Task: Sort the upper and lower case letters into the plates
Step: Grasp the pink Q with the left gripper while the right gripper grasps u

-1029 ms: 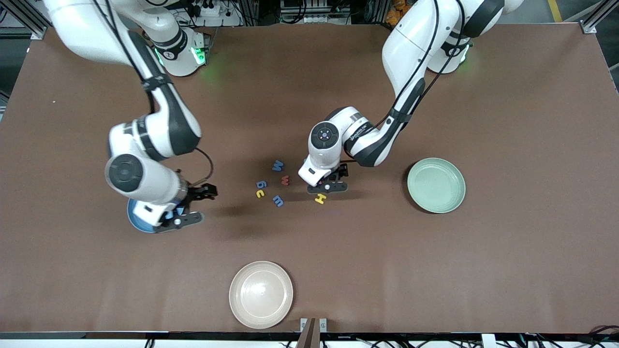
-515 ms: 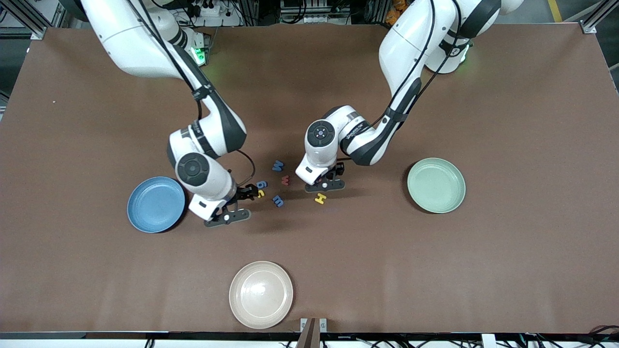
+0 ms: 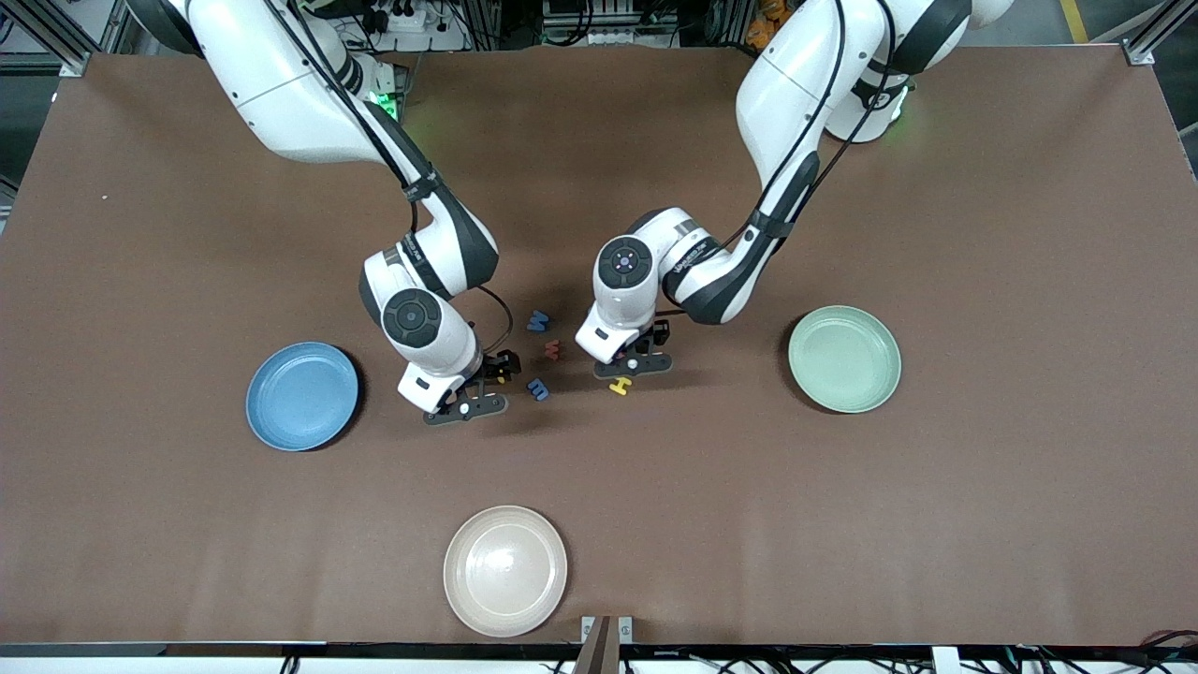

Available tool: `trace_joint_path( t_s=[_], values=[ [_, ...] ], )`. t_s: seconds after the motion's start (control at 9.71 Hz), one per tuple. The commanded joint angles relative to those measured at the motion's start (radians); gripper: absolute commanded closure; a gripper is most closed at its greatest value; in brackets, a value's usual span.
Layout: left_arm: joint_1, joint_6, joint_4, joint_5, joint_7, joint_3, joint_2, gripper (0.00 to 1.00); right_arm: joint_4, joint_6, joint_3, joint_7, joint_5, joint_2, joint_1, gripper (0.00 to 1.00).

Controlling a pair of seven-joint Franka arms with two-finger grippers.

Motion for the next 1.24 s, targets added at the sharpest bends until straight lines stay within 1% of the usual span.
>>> trace_joint_path(
  t_s=[0.0,0.1,0.31,0.41,0.51,0.62,0.82,0.93,1.03,1.13],
  values=[
    [-0.007,0.0,0.017,0.029,-0.001,0.008,0.012,0.38,-0.067,0.07,-0.006,0.032,-0.015,-0.004,0.02,0.0],
    [-0.009,0.0,0.015,0.027,-0.008,0.006,0.012,0.38,-0.086,0.107,-0.006,0.035,-0.015,-0.004,0.029,0.0],
    [-0.013,-0.002,0.015,0.024,-0.015,0.006,0.011,0.38,-0.084,0.12,-0.006,0.07,-0.016,0.004,0.055,0.0],
    [-0.012,-0.002,0.017,0.022,-0.015,0.006,0.011,0.41,-0.084,0.132,-0.006,0.07,-0.016,0.01,0.055,0.0],
    [-0.013,-0.002,0.015,0.024,-0.015,0.006,0.011,0.46,-0.084,0.132,-0.006,0.07,-0.018,0.012,0.055,0.0],
    [-0.013,-0.002,0.015,0.022,-0.015,0.006,0.011,0.49,-0.083,0.137,-0.008,0.07,-0.021,0.015,0.055,0.0],
    [-0.012,-0.002,0.017,0.022,-0.016,0.006,0.012,0.5,-0.083,0.155,-0.008,0.07,-0.038,0.026,0.055,0.0],
    [-0.013,-0.002,0.017,0.021,-0.018,0.006,0.012,0.53,-0.083,0.16,-0.008,0.07,-0.038,0.03,0.055,0.0],
    [-0.013,0.0,0.017,0.018,-0.022,0.006,0.012,0.53,-0.081,0.161,-0.008,0.07,-0.038,0.029,0.055,0.65],
    [-0.013,-0.002,0.017,0.018,-0.043,0.006,0.012,0.53,-0.08,0.161,-0.008,0.075,-0.038,0.029,0.055,1.0]
  ],
)
